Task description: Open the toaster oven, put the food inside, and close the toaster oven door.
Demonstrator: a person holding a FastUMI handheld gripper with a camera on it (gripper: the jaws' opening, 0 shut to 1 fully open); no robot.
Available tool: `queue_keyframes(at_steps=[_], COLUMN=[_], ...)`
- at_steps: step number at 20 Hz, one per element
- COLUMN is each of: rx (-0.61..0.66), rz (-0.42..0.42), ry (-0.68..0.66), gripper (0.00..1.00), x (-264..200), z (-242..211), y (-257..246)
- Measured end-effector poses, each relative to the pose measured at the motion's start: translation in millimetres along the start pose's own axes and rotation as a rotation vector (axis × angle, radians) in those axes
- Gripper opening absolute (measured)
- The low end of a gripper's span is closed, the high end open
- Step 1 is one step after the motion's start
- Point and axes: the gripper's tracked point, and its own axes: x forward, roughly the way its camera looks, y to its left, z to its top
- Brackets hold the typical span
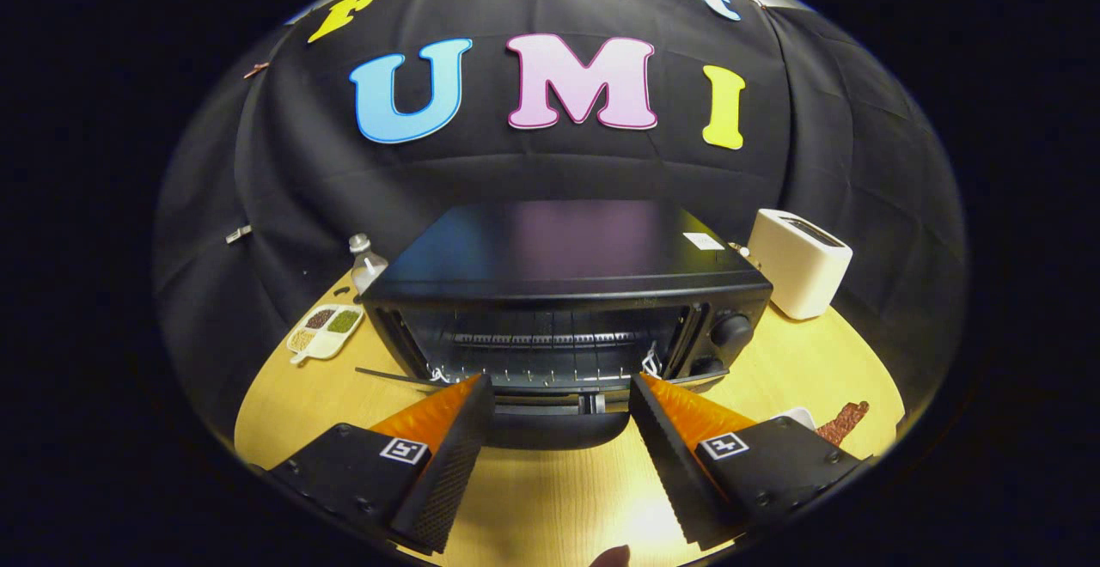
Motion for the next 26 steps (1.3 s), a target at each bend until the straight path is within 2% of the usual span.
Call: queue_keyframes(at_steps=[9,16,23,26], rx=[-0.023,-0.11,-0.095,-0.065], rz=[0.0,0.01,0.025,0.066], ry=[0.106,0.212,0.229,0.206], gripper=[0.96,0.96,0.96,0.96], x=[-14,-20,-23,-30], z=[-58,-115,-124,-108], y=[-6,-10,-17,-18])
